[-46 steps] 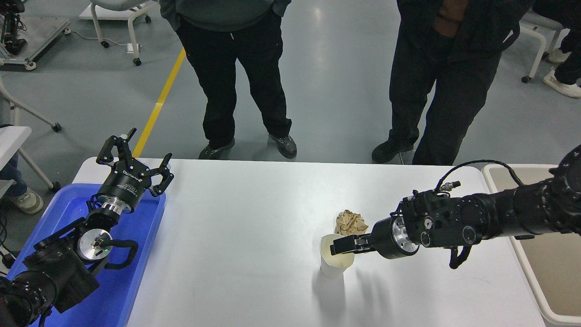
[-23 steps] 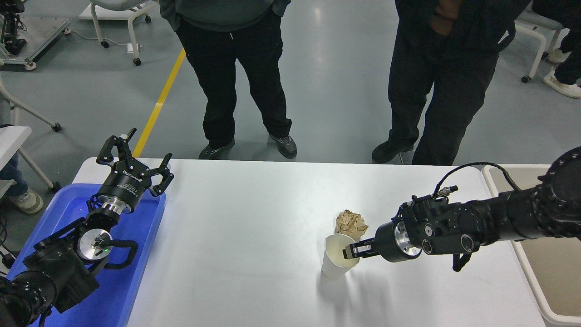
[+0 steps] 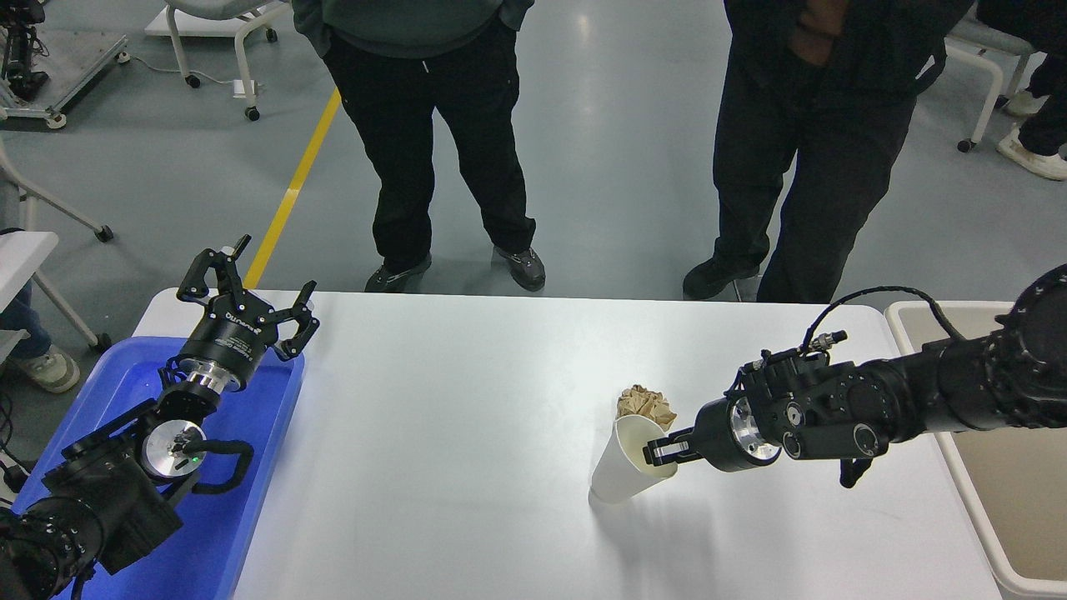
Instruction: Dispose of the paper cup in the dustbin
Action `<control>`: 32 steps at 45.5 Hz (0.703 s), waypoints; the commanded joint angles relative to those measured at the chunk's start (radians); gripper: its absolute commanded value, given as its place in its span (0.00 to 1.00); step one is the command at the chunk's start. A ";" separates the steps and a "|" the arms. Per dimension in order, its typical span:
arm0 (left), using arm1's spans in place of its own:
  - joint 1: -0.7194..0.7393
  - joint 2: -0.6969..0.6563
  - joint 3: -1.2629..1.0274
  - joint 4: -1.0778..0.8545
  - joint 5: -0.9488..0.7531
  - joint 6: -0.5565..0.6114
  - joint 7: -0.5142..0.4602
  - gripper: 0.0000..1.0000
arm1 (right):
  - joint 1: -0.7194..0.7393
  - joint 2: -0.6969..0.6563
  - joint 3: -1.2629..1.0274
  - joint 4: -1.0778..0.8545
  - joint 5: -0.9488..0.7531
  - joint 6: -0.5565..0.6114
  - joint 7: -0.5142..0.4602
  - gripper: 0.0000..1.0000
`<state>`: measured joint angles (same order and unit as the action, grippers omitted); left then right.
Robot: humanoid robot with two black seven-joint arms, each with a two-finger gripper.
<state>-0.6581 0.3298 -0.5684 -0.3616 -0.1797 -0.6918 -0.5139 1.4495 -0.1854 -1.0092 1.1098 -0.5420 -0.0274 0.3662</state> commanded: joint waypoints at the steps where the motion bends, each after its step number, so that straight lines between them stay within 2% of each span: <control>1: 0.000 0.000 0.001 0.001 0.000 0.000 0.000 1.00 | 0.041 -0.049 0.018 0.021 0.005 0.011 0.037 0.00; 18: 0.000 0.000 -0.001 0.000 0.000 0.000 0.000 1.00 | 0.195 -0.201 0.089 0.169 0.008 0.046 0.068 0.00; 32: 0.000 0.000 -0.001 0.000 0.000 0.000 0.000 1.00 | 0.299 -0.403 0.202 0.170 0.010 0.230 0.072 0.00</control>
<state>-0.6581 0.3298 -0.5682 -0.3617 -0.1798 -0.6918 -0.5139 1.6686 -0.4472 -0.8847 1.2625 -0.5333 0.0871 0.4337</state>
